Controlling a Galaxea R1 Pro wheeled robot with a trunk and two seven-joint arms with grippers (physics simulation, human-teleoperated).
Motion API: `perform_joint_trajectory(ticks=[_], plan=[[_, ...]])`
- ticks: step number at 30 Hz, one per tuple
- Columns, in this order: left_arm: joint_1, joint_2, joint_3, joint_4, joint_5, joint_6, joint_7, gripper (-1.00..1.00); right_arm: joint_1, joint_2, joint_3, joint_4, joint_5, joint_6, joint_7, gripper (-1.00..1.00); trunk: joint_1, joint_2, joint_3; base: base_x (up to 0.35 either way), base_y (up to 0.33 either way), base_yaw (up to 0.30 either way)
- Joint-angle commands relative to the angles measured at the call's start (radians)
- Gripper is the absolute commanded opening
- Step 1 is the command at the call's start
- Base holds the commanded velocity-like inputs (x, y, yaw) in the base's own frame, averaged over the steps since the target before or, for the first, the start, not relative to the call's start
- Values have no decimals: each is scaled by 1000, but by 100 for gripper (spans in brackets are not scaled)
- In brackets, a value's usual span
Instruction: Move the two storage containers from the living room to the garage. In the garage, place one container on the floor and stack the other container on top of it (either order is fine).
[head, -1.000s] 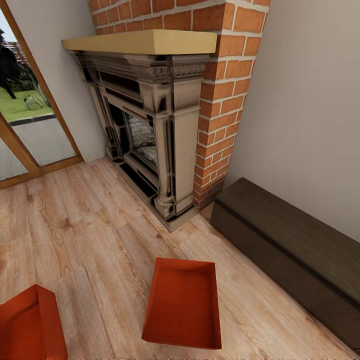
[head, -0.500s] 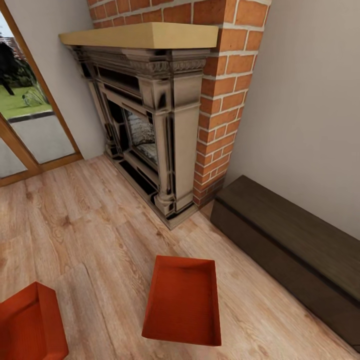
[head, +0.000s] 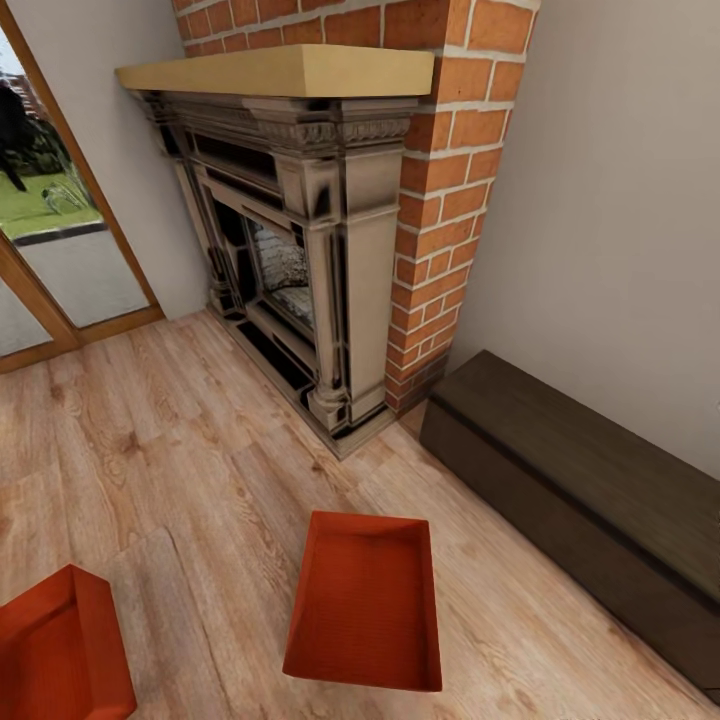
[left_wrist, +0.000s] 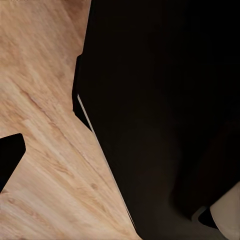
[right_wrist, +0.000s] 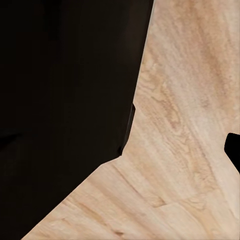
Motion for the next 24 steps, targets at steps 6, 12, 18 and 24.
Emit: perform_joint_trajectory(ticks=[6,12,18,24], plan=[[1,0,0,-1,4,-1,0,100,-1,0,6,3,-6,-5,2,100,0,0,-1,0,0,-64],[1,0,0,-1,4,-2,0,100,-1,0,7,3,-6,-5,2,100,0,0,-1,0,0,-23],[1,0,0,-1,4,-2,0,100,-1,0,8,3,-4,-6,2,100,0,0,-1,0,0,-1],[1,0,0,-1,5,-2,0,100,-1,0,9,3,3,-6,2,100,0,0,-1,0,0,0]])
